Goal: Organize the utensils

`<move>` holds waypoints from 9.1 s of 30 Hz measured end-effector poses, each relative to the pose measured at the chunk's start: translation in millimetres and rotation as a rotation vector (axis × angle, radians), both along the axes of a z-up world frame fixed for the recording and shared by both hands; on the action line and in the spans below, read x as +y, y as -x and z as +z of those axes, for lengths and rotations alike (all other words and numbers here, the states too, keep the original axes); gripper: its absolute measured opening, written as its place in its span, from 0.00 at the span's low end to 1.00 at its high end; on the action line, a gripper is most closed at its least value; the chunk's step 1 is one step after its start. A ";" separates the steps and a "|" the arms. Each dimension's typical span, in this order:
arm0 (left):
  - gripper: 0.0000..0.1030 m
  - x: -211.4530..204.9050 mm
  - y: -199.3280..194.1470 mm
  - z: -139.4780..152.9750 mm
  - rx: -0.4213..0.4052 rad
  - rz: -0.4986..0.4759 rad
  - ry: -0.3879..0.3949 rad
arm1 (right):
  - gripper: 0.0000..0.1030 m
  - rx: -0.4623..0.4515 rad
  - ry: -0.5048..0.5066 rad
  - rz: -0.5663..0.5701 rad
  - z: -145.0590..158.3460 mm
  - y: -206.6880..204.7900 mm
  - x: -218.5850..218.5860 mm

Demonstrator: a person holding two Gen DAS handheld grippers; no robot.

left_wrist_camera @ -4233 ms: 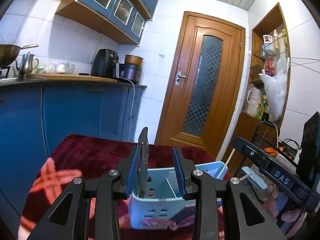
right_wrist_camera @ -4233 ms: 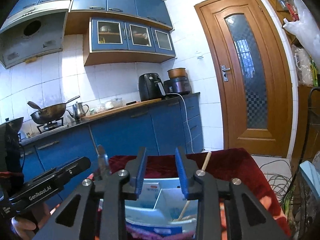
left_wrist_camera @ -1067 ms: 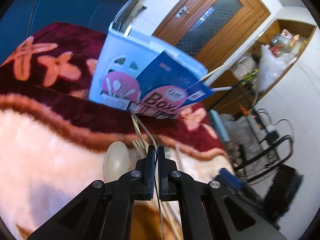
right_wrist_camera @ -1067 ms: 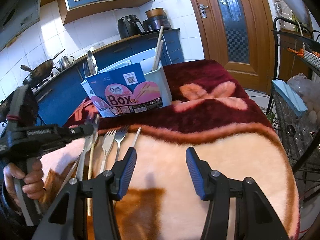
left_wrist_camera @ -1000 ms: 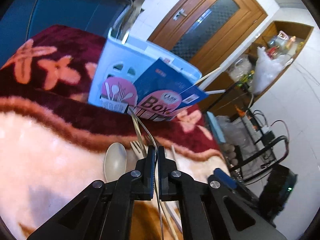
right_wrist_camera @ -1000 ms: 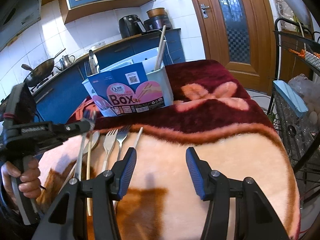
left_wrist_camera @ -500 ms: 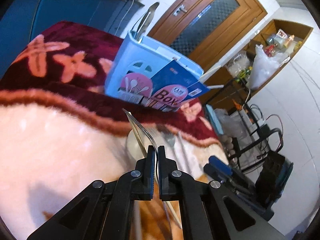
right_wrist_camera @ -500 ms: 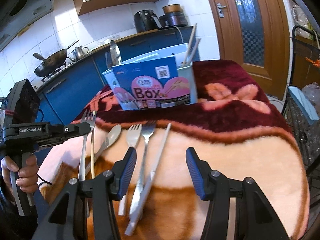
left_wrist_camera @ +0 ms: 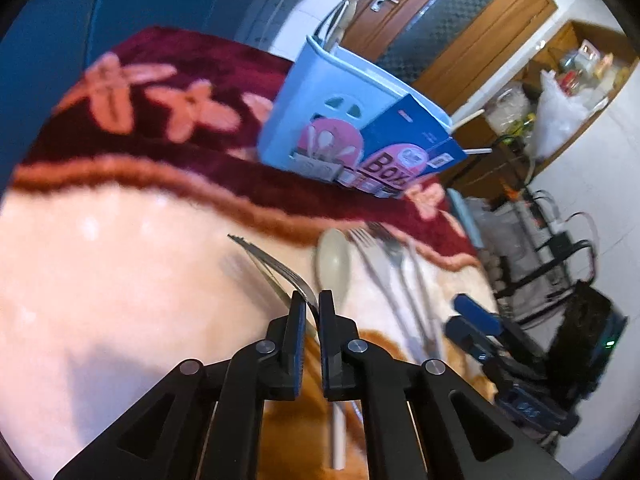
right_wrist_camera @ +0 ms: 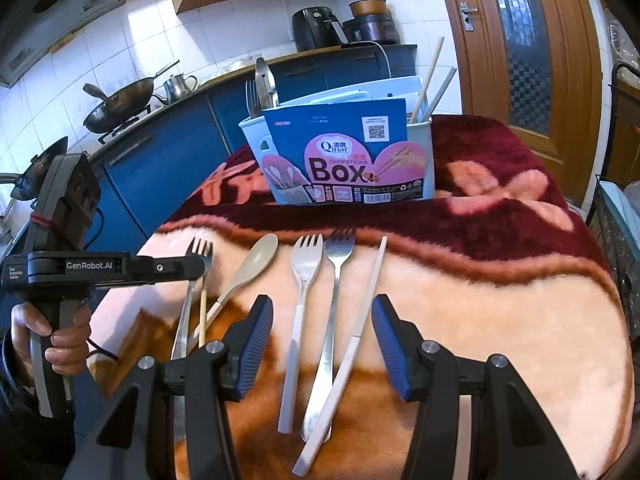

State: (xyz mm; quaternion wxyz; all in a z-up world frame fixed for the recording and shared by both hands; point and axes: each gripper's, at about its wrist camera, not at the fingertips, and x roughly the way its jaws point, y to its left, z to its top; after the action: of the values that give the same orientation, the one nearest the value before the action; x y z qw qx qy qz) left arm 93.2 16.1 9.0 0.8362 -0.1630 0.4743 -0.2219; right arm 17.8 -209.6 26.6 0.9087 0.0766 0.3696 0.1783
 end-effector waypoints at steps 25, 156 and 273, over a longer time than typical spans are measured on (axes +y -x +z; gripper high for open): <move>0.37 4.2 -5.6 35.9 -0.100 0.063 0.010 | 0.53 0.021 0.002 -0.032 -4.7 -8.8 -12.0; 0.01 -34.3 -96.8 110.3 -0.638 0.222 -0.078 | 0.06 -0.348 -0.055 -0.183 74.4 -33.7 -56.3; 0.04 4.4 40.4 -11.3 0.107 0.197 -0.131 | 0.47 -0.093 -0.123 -0.258 -9.6 65.6 -74.6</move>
State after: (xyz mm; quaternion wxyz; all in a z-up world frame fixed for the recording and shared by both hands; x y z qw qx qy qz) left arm 52.8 20.4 -2.3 0.8365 -0.1653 0.5132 -0.0981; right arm -47.7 -284.2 17.0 0.9338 0.1705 0.3027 0.0856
